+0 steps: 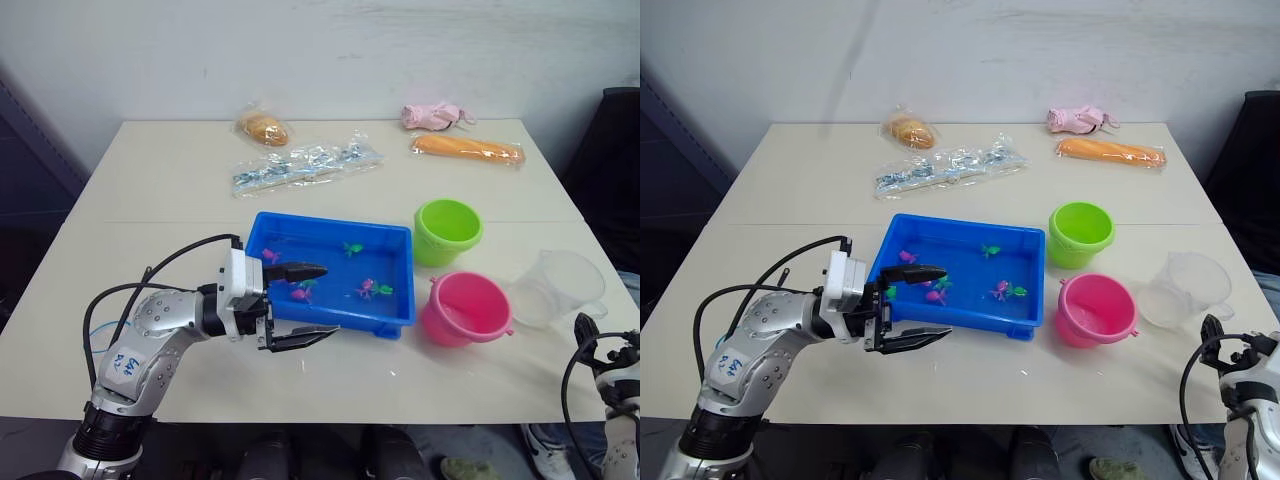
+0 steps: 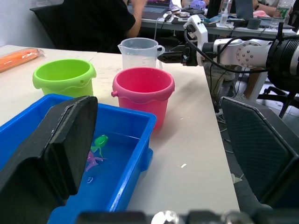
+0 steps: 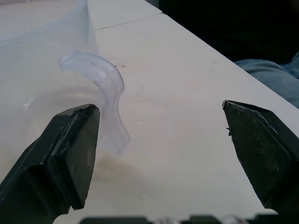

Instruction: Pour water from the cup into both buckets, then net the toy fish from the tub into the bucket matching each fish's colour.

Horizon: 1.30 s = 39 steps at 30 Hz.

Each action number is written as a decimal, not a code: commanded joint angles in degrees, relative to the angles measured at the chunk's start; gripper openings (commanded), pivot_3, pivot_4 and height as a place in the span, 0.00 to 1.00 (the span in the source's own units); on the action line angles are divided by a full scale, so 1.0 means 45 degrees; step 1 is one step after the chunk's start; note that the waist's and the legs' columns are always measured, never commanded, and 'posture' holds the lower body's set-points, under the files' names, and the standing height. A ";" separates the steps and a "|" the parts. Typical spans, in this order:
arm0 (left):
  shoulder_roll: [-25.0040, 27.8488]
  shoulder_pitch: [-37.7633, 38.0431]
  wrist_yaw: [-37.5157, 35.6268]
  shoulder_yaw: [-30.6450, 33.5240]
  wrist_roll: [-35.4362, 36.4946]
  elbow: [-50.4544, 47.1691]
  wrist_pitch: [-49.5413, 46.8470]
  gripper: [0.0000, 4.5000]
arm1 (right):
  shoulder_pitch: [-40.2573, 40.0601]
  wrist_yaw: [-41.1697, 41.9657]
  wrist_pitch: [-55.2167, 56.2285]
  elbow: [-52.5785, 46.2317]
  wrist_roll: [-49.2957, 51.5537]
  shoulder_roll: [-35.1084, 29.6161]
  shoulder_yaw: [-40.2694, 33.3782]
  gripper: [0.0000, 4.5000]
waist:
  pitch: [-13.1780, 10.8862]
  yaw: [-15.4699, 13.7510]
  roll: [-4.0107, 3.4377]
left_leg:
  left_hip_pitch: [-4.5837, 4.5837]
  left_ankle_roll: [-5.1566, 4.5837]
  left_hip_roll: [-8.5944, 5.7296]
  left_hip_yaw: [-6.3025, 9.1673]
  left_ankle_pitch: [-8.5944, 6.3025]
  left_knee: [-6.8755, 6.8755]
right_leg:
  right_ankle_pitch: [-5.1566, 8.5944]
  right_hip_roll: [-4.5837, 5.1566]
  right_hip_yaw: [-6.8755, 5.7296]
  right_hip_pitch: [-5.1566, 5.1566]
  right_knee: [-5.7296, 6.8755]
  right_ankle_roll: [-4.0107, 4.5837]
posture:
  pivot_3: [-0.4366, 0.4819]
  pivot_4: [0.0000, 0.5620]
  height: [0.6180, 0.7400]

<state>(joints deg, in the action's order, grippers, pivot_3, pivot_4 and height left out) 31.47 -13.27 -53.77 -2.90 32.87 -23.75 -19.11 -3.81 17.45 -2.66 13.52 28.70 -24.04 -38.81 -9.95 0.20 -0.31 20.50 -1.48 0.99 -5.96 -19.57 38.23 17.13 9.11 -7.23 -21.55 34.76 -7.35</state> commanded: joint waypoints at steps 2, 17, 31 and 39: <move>-0.0052 -0.0227 0.0010 0.0070 -0.0152 -0.0097 0.0304 1.00 | 0.0401 -0.0021 -0.0023 0.0404 0.0290 -0.0342 -0.0378 0.99 | 0.0000 0.0001 0.0000 | 0.0000 0.0000 0.0000 0.0000 0.0000 0.0000 | 0.0000 0.0000 -0.0001 0.0000 -0.0001 0.0000 | 0.48 0.27 1.00; 0.0019 -0.0338 0.0021 0.0150 -0.0407 -0.0128 0.0413 1.00 | 0.2723 -0.0212 0.0175 0.3409 0.0247 -0.1109 -0.0427 0.99 | -0.0001 0.0022 0.0000 | 0.0001 0.0003 0.0004 -0.0005 0.0004 -0.0001 | -0.0001 -0.0005 -0.0002 0.0000 0.0000 -0.0001 | 0.48 0.27 1.00; 0.0063 -0.0235 0.0003 0.0142 -0.0519 -0.0124 0.0488 1.00 | 0.3041 0.0973 0.0052 0.3395 0.0826 -0.1035 -0.0265 0.01 | -0.0002 -0.0027 0.0001 | 0.0007 0.0000 0.0006 -0.0002 0.0006 -0.0002 | -0.0002 -0.0004 -0.0006 0.0002 -0.0015 -0.0004 | 0.48 0.27 1.00; 0.0021 -0.0361 -0.0178 0.0066 -0.0576 0.0125 0.0530 1.00 | 0.2302 0.0815 -0.0050 0.1693 0.1091 -0.0947 -0.0413 0.00 | -0.0009 -0.0010 -0.0011 | 0.0011 0.0000 0.0007 -0.0001 0.0006 -0.0013 | -0.0003 -0.0003 -0.0011 0.0002 -0.0022 -0.0005 | 0.48 0.27 1.00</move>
<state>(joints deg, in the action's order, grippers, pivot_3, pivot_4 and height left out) 31.52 -14.66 -54.09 -3.00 30.24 -22.62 -17.96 6.96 21.36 -3.74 25.80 32.17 -27.56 -38.71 -10.00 0.15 -0.36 20.56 -1.48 1.02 -5.97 -19.55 38.17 17.12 9.10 -7.27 -21.54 34.64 -7.37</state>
